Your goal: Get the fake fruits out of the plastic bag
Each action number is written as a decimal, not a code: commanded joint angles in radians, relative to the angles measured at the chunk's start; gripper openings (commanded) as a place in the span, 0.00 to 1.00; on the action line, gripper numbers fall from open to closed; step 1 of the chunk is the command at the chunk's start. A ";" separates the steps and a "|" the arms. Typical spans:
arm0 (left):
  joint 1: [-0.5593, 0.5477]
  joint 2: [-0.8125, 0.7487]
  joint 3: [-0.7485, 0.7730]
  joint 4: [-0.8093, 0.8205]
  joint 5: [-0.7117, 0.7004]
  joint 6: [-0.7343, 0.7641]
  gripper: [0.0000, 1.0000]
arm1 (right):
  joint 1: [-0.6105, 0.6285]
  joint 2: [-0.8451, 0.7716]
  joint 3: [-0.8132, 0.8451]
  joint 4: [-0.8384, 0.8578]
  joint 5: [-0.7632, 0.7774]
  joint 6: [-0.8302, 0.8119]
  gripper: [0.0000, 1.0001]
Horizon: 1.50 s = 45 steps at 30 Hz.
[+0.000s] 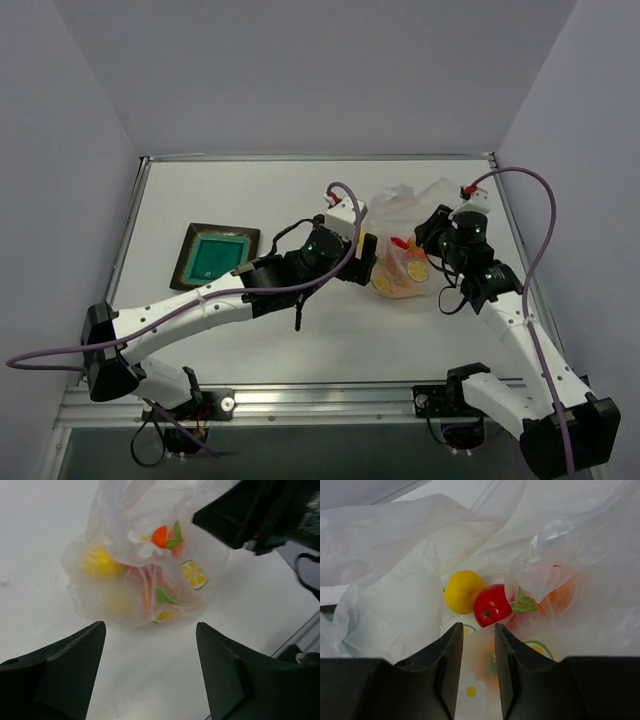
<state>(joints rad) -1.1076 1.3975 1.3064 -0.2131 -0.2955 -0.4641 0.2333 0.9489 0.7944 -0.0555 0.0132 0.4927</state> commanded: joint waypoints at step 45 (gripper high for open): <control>0.164 0.379 -0.108 0.279 0.053 -0.159 0.51 | -0.203 -0.056 -0.446 0.209 -0.076 0.116 0.08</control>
<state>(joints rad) -0.9104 1.8748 1.1896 0.0135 -0.2516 -0.6113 -0.0078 0.9600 0.3759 0.2146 -0.0273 0.5846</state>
